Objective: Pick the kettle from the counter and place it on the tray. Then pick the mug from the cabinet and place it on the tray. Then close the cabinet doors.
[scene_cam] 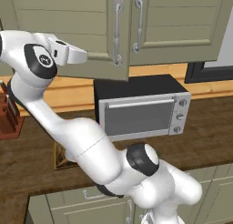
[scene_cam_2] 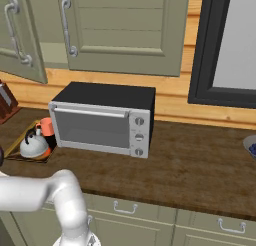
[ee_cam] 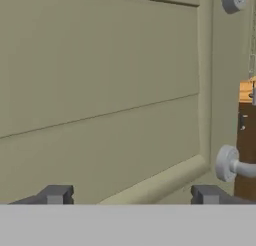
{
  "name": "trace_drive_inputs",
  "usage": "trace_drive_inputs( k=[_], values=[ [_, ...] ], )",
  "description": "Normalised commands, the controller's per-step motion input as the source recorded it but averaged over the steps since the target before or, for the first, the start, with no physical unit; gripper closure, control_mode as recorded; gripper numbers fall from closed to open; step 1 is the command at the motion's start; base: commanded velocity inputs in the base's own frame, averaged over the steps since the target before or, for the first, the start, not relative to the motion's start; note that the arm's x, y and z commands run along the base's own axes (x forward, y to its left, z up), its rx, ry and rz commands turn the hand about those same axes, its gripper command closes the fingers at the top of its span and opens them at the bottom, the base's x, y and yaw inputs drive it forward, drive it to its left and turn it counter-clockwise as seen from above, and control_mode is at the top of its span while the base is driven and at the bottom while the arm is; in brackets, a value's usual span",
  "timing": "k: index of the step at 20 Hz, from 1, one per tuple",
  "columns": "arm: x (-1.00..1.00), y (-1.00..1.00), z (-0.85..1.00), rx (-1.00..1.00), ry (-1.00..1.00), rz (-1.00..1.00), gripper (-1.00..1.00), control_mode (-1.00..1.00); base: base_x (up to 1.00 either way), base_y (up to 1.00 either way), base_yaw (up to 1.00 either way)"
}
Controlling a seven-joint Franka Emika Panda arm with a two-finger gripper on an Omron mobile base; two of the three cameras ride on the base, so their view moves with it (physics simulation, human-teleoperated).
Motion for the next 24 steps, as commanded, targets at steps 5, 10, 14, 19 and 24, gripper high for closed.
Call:
trace_drive_inputs(
  k=[5, 10, 14, 19, 24],
  values=[
    [0.78, -0.72, -0.03, 0.15, -0.01, 0.13, -1.0, -1.0, 0.0, 0.0, 0.0],
    [0.57, -0.77, -0.21, 0.19, -0.07, 0.15, -1.0, -1.0, 0.0, 0.0, 0.0],
    [0.72, -0.68, -0.15, 0.19, -0.03, 0.16, -1.0, -1.0, 0.0, 0.0, 0.0],
    [0.82, -0.43, -0.26, 0.17, -0.07, 0.17, -1.0, -1.0, 0.0, 0.0, 0.0],
    [0.89, -0.28, -0.38, 0.16, -0.07, 0.16, -1.0, -1.0, 0.0, 0.0, 0.0]
  ],
)
